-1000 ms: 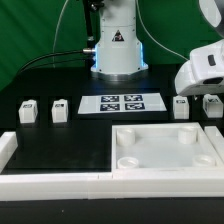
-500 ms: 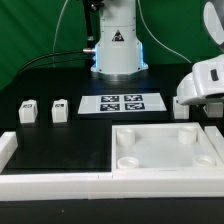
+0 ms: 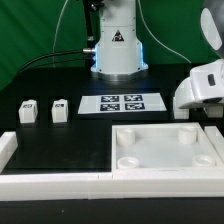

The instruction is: Assemble one leg

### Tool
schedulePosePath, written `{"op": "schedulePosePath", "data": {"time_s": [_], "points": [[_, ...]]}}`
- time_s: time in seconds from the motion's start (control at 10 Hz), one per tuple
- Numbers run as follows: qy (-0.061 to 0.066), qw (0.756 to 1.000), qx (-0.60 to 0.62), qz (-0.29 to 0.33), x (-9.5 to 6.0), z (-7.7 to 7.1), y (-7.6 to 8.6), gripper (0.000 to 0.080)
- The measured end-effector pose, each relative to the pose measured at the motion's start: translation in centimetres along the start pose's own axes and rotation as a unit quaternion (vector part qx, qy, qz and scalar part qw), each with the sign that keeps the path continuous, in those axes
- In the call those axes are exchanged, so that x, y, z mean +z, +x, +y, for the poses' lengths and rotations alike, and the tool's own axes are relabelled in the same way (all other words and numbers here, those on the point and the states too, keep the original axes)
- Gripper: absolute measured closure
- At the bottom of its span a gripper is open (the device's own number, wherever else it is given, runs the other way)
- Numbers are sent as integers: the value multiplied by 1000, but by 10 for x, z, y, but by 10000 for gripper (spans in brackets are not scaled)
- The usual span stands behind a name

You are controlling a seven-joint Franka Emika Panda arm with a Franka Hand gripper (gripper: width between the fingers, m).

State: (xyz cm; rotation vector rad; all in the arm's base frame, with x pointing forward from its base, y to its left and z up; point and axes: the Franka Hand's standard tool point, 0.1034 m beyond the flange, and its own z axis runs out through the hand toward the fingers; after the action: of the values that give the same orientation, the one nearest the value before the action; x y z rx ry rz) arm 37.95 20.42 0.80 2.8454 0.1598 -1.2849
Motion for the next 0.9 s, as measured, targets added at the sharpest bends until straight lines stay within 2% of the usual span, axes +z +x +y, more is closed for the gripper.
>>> {"op": "schedulePosePath", "data": {"time_s": [0.2,0.3,0.7,0.9], "points": [[0,1000,0,1,1,0,1,411],[1,1000,0,1,1,0,1,508],[1,1000,0,1,0,1,1,508],[-1,1000,-1,3,-6,0,-3,508]]}}
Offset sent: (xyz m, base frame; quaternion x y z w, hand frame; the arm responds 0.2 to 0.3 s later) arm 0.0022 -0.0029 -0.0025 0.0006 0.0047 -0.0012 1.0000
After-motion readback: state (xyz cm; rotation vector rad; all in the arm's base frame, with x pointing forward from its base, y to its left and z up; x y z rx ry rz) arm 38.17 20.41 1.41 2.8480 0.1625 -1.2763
